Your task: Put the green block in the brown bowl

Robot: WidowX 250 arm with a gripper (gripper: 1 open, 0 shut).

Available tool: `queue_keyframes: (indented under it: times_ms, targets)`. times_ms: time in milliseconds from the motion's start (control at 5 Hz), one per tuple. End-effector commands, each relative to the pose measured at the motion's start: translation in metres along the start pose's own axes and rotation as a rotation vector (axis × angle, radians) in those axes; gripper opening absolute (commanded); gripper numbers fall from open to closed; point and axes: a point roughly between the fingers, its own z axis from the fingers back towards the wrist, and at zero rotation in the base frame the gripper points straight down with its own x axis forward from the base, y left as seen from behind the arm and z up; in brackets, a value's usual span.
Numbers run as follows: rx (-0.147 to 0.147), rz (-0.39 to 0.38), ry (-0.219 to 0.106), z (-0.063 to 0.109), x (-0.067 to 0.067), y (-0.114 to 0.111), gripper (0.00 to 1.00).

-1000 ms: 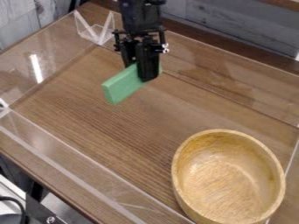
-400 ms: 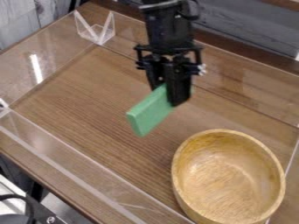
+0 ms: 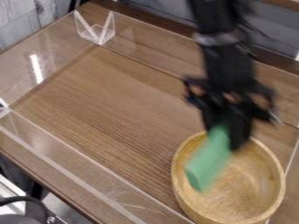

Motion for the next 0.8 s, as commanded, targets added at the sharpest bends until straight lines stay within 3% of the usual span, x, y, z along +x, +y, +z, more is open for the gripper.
queue_keyframes:
  times_ms: [0, 200, 600]
  targets:
    - [0.022, -0.014, -0.054, -0.008, -0.003, -0.016, 0.0]
    - [0.033, 0.022, -0.077, -0.003, -0.012, -0.022, 0.0]
    - [0.03, 0.065, -0.091, 0.004, -0.021, -0.021, 0.0]
